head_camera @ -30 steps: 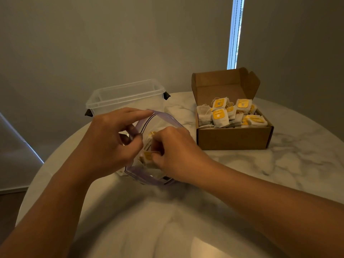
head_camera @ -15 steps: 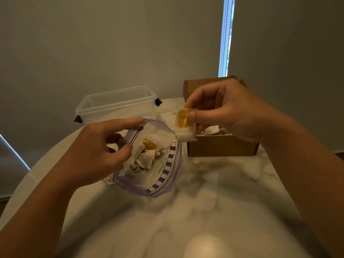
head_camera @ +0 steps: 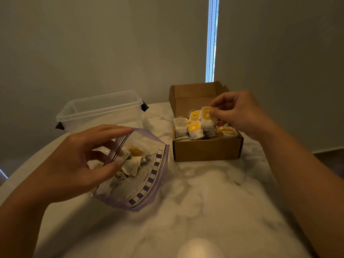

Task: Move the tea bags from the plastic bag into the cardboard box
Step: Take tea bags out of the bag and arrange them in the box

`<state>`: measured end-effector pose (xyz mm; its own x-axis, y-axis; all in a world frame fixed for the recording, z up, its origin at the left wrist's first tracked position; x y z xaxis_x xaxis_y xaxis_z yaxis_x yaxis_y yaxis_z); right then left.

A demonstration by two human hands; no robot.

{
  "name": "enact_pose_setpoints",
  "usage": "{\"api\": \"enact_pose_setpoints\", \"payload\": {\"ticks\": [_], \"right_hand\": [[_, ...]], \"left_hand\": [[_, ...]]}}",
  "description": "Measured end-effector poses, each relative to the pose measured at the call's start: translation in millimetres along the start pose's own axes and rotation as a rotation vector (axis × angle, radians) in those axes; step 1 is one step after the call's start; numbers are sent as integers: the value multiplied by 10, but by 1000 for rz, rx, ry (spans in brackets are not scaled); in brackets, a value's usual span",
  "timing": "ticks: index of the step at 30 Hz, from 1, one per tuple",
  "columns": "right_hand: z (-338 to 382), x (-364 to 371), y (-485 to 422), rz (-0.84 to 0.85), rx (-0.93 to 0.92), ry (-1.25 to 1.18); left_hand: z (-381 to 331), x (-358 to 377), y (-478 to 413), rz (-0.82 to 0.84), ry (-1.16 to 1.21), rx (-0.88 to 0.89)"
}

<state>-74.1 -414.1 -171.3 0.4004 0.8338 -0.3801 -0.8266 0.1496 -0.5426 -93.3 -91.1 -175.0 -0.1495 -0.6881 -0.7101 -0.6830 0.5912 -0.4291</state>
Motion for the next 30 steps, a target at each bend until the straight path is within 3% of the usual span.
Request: {"api": "enact_pose_setpoints", "payload": {"ticks": [9, 15, 23, 27, 30], "right_hand": [[-89, -27, 27, 87, 42, 79], [-158, -53, -13, 76, -37, 482], [-20, -104, 5, -17, -111, 596], [365, -55, 85, -58, -221, 477], [775, 224, 276, 115, -269, 102]], "left_hand": [[-15, 47, 1, 71, 21, 35], [-45, 73, 0, 110, 58, 5], [-67, 46, 15, 104, 48, -12], [-72, 47, 19, 123, 72, -22], [-79, 45, 28, 127, 84, -22]]}}
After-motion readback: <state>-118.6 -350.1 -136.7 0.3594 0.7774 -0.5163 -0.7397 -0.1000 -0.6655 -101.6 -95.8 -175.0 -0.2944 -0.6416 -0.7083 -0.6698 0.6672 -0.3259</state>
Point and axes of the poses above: each hand's wrist, its own y-axis away from the middle knuckle, its own x-axis out of the palm, z = x × y, the point moved 9 cm from there along -y, towards the middle knuckle, and after that the axes turned 9 degrees about -x, right-handed, at the moved point
